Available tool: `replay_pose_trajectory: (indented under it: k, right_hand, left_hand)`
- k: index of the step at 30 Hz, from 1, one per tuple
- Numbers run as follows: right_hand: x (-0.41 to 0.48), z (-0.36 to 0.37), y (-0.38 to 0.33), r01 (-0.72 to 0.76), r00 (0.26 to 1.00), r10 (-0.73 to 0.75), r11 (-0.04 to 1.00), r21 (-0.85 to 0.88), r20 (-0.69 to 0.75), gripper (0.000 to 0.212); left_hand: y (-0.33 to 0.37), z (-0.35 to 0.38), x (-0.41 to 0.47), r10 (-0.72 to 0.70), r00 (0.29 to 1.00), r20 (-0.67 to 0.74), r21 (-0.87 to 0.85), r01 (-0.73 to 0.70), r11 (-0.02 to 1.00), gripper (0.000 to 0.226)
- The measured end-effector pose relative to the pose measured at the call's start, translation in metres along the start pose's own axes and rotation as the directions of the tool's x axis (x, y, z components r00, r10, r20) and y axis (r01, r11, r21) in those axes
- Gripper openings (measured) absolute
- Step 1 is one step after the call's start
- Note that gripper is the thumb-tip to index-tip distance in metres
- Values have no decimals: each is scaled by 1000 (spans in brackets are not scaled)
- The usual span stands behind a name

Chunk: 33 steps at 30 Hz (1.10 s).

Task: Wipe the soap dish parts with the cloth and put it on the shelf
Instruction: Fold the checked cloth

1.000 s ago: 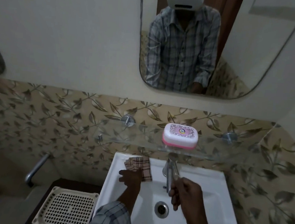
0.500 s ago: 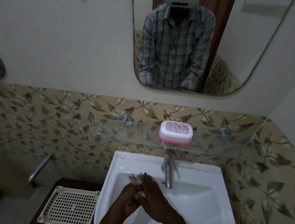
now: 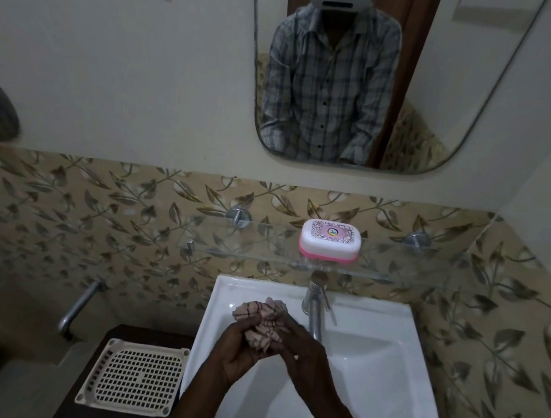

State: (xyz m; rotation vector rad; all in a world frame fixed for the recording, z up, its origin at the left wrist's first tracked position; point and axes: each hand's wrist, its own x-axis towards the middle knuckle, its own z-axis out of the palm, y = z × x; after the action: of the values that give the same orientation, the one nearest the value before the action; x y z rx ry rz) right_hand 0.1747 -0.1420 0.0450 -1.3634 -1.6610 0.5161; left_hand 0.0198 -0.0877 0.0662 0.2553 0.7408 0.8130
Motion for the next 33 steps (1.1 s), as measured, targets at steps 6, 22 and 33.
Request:
replay_pose_trajectory:
  k: [6,22,33]
  right_hand:
    - [20,-25,-7,-487,776,629,544,684,53,19]
    - [51,-30,2,-888,392,624,63,456,676,20]
    - [52,-15,3,-732,675,664,551,400,322,20]
  left_hand:
    - [9,2,-11,84,996,21,28,-85,996,33]
    - [48,-27,-31,220,962,-159,409,-139,902,40]
    - [59,-71,-39,283,936,-211,556,-124,822,36]
